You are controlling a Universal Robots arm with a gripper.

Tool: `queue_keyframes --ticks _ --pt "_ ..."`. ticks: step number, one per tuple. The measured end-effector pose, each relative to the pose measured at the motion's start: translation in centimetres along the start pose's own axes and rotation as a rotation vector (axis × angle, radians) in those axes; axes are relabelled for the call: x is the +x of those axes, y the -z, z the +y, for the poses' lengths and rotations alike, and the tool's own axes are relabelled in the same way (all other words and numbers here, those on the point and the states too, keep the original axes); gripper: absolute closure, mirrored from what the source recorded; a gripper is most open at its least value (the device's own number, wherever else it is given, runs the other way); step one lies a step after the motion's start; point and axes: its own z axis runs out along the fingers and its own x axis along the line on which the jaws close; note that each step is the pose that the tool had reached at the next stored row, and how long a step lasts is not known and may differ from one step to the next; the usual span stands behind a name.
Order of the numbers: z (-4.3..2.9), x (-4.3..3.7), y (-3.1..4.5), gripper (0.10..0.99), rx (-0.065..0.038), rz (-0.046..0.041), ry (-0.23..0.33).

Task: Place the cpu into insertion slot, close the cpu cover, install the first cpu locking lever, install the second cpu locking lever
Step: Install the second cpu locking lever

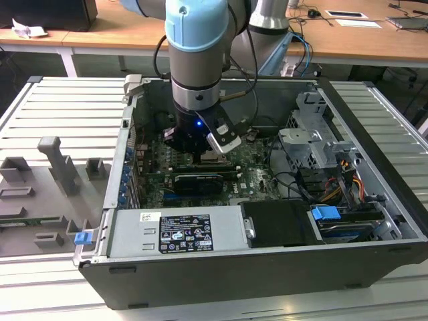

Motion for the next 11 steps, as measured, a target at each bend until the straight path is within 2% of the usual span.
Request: queue_keyframes --ticks 2,7,10,11 --pt "-0.11 0.04 -0.55 0.980 -0.005 -0.0002 0.000" --pt "-0.59 0.50 -0.63 0.980 -0.036 -0.0048 0.001" --pt "-0.86 0.62 -0.62 0.980 -0.048 -0.0092 0.001" --pt "-1.08 0.68 -0.62 0.980 -0.061 -0.0109 0.001"
